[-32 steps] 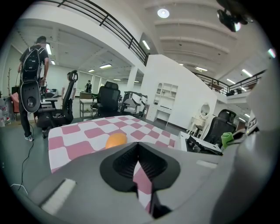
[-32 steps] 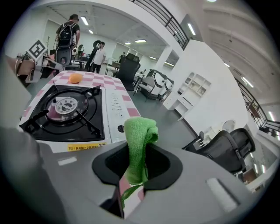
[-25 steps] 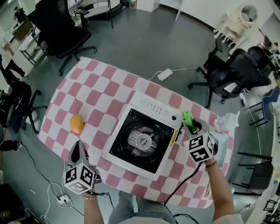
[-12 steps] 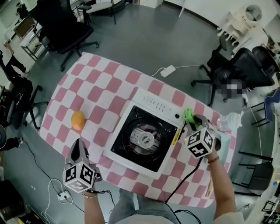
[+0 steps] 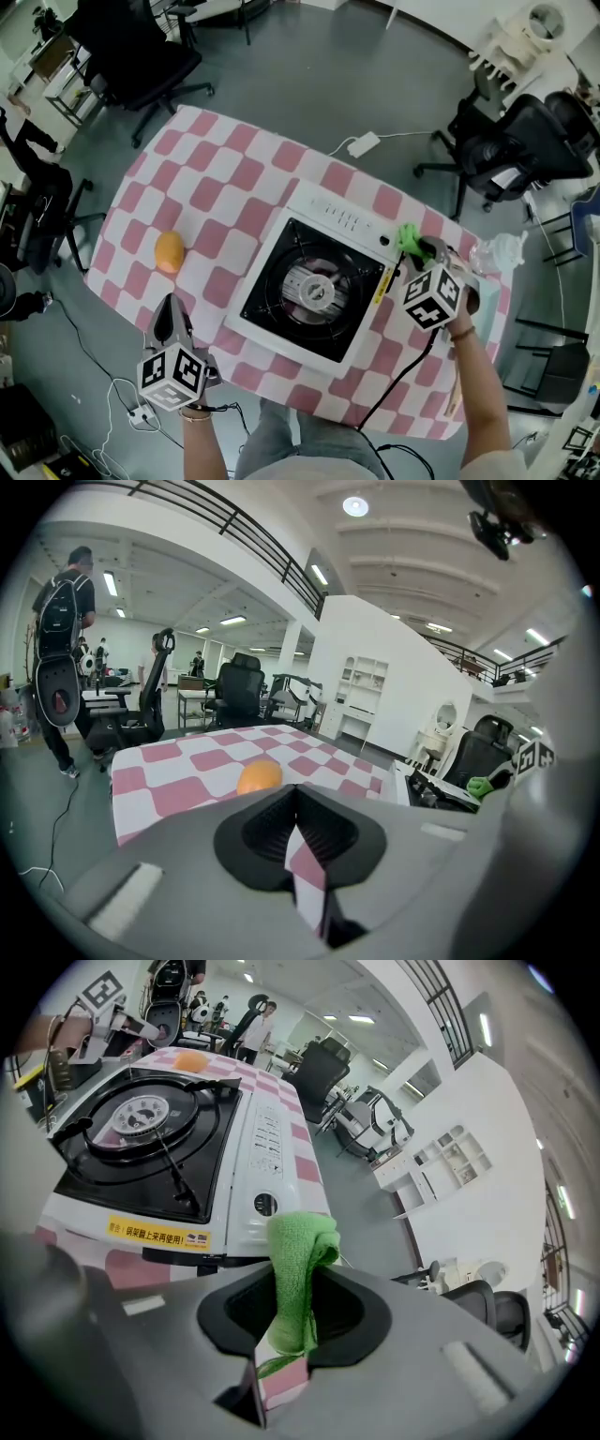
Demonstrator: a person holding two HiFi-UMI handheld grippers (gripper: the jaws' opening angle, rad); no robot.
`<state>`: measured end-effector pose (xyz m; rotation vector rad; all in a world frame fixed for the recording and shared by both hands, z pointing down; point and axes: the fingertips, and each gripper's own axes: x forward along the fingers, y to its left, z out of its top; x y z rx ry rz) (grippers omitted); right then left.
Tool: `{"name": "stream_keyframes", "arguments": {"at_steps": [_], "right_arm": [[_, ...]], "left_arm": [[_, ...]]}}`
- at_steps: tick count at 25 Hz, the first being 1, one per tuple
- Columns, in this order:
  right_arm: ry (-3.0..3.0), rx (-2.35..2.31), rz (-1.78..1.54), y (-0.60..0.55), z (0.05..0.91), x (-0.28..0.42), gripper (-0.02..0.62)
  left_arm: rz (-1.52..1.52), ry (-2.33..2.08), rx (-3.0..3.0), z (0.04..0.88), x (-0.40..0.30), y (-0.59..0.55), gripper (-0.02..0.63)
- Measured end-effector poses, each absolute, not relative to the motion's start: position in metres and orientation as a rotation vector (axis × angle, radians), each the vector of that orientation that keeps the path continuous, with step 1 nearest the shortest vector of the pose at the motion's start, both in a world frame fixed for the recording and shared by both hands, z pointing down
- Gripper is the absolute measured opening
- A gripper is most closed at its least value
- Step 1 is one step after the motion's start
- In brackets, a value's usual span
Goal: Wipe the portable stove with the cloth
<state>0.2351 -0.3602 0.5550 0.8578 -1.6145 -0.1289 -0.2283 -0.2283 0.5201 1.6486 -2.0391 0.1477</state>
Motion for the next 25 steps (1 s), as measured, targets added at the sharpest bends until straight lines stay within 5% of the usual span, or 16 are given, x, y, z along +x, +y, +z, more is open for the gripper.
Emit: {"name": "stream_keyframes", "arguments": {"at_steps": [25], "right_arm": [[-1.595,0.818,-0.122,-0.342,0.556,0.229,0.089]], "left_arm": [[0.143,-2.047,1.663,0.510,-0.236,-0.214,0.000]]}}
